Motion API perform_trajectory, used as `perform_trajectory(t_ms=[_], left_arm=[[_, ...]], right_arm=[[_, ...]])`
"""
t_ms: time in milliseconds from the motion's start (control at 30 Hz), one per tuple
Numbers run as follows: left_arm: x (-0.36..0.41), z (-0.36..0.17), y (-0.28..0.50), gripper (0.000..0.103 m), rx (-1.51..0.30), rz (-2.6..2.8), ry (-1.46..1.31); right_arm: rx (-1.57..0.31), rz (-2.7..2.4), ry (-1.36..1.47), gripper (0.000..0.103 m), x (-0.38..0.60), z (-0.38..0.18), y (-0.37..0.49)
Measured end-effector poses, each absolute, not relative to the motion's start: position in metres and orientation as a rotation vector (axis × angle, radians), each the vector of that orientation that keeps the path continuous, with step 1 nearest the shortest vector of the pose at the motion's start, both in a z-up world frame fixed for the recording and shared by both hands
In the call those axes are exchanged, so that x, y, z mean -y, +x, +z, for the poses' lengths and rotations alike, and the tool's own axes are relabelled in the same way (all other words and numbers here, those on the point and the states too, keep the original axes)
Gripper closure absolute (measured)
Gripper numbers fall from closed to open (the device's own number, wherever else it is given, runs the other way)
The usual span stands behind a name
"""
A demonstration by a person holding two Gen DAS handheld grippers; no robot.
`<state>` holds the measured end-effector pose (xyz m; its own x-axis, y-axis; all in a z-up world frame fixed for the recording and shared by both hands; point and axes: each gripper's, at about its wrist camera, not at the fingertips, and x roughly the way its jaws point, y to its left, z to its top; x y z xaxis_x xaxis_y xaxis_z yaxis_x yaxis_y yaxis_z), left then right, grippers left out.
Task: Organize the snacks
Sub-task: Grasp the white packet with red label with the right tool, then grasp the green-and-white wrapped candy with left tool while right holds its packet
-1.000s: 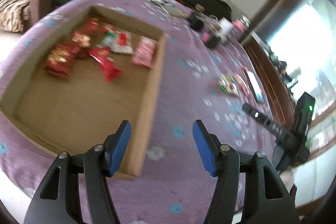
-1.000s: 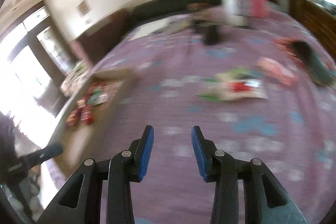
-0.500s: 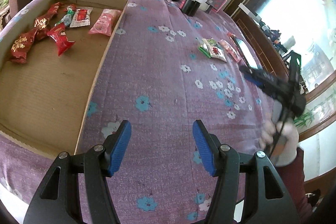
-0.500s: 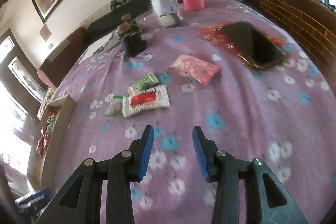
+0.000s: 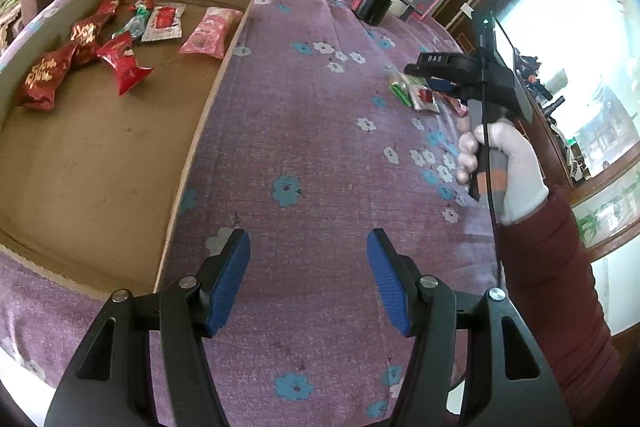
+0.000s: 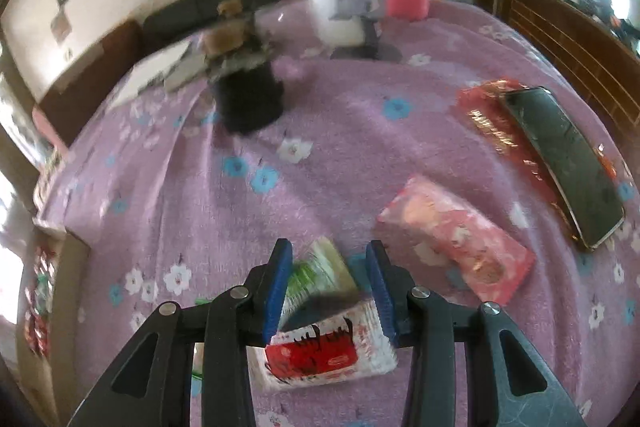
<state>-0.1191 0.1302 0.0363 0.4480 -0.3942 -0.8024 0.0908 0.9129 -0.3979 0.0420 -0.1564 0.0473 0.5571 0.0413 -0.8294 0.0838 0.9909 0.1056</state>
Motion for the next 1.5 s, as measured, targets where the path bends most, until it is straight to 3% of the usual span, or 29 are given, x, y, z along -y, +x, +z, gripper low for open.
perform_trajectory(t_ms=[300, 400, 467, 533, 833, 1100, 1200, 1233, 1500], left_arm=[[-0.13, 0.036, -0.12, 0.043, -1.054, -0.316, -0.314], [-0.126, 0.037, -0.12, 0.043, -1.049, -0.318, -0.31], [-0.122, 0.037, -0.12, 0.043, -1.054, -0.341, -0.312], [-0.114, 0.037, -0.121, 0.043, -1.059, -0.355, -0.292], [-0.083, 0.035, -0.125, 0.043, -1.073, -0.373, -0.201], [-0.076, 0.032, -0.117, 0.043, -1.078, -0.266, -0.094], [-0.071, 0.03, -0.113, 0.043, -1.074, -0.246, -0.063], [-0.069, 0.03, -0.112, 0.043, -1.068, -0.236, -0.045], [-0.05, 0.03, -0.104, 0.043, -1.043, -0.193, 0.042]], right_arm=[[-1.048, 0.185, 0.052, 0.067, 0.14, 0.048, -0.034], [-0.984, 0.247, 0.124, 0.066, 0.158, 0.063, -0.066], [-0.912, 0.188, 0.176, 0.053, 0.18, 0.075, -0.082], [-0.87, 0.152, 0.25, 0.048, 0.202, 0.08, -0.094], [-0.94, 0.129, 0.324, 0.048, 0.207, 0.048, -0.095], [-0.918, 0.079, 0.181, 0.048, 0.177, 0.044, -0.096], [-0.91, 0.049, 0.117, 0.058, 0.171, 0.043, -0.098], [-0.906, 0.036, 0.108, 0.07, 0.172, 0.043, -0.098], [-0.873, 0.053, 0.252, 0.071, 0.198, 0.044, -0.104]])
